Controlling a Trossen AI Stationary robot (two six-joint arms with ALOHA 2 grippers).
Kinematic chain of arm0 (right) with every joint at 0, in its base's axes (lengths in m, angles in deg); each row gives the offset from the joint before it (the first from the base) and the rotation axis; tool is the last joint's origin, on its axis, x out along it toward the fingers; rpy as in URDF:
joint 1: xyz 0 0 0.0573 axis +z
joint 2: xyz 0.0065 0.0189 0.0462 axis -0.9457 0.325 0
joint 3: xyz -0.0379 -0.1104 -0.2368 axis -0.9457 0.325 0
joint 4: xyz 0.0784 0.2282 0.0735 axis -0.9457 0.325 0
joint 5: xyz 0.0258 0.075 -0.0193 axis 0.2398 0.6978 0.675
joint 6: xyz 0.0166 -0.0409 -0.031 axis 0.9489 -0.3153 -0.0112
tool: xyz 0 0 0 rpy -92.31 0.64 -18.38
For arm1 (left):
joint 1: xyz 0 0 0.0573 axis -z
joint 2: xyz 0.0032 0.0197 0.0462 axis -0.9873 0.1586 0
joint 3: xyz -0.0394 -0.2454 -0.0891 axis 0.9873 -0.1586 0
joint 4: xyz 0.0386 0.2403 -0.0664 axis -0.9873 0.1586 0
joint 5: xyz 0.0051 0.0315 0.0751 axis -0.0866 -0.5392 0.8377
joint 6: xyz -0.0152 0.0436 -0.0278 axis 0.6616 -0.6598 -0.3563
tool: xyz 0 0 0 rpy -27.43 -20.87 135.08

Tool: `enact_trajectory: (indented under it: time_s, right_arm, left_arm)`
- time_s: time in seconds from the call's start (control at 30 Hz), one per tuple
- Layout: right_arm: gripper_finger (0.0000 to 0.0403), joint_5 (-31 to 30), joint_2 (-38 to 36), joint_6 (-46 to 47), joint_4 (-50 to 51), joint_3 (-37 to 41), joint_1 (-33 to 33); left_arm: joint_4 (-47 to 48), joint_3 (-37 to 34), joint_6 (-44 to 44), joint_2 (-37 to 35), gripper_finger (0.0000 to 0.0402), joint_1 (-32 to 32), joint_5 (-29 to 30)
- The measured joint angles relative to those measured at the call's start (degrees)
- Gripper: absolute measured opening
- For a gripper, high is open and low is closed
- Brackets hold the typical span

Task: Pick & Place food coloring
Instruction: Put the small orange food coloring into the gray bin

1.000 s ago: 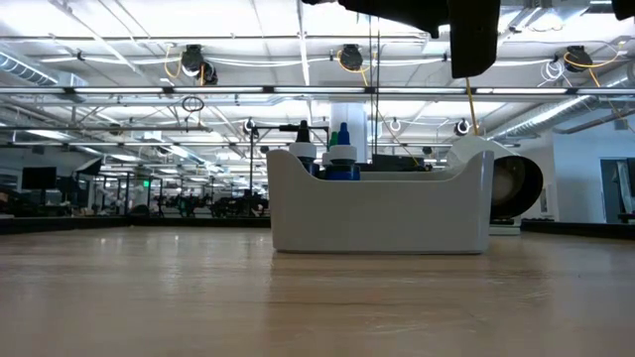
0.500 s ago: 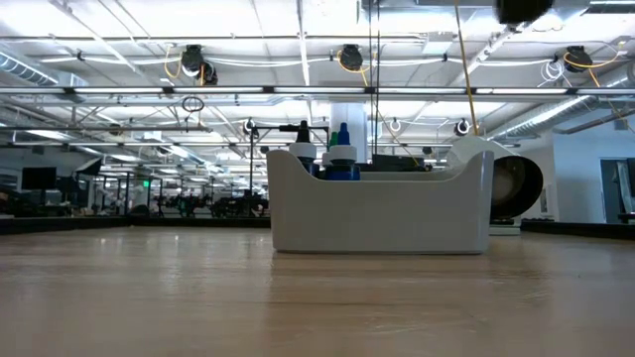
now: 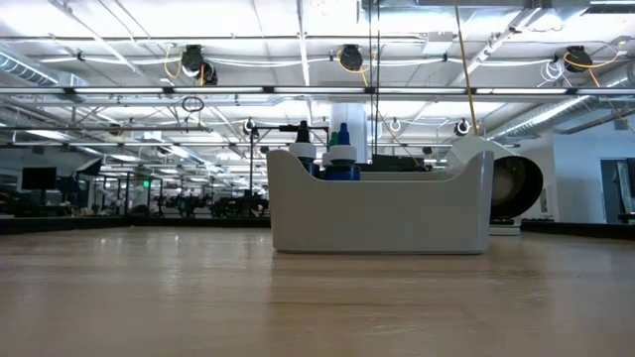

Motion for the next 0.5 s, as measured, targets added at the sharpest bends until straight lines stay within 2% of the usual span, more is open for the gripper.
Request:
enact_trajectory:
  time_s: [0.1, 0.23, 0.3, 0.43, 0.5]
  right_arm:
    - [0.0061, 0.0, 0.0, 0.5, -0.2, 0.0, -0.5]
    - [0.0062, -0.1, 0.0, 2.5, 0.7, 0.0, -0.9]
    - [0.0063, -0.1, 0.0, 2.2, 1.3, 0.0, -0.8]
    - [0.0062, -0.1, 0.0, 1.9, 2.0, 0.0, -0.6]
    - [0.0061, -0.2, 0.0, 2.0, 3.3, 0.0, -0.2]
  left_arm:
    - [-16.6, -11.5, -0.1, -1.3, 0.0189, -6.1, -11.2]
    - [-31.5, -20.1, -0.2, -1.1, 0.017, -13.0, -22.8]
    - [-39.1, -22.5, -0.1, -0.9, 0.0162, -15.8, -27.2]
    - [-47.3, -23.5, -0.2, -0.9, 0.0152, -18.4, -34.8]
    - [-49.4, -23.3, 0.0, -0.9, 0.015, -18.7, -35.9]
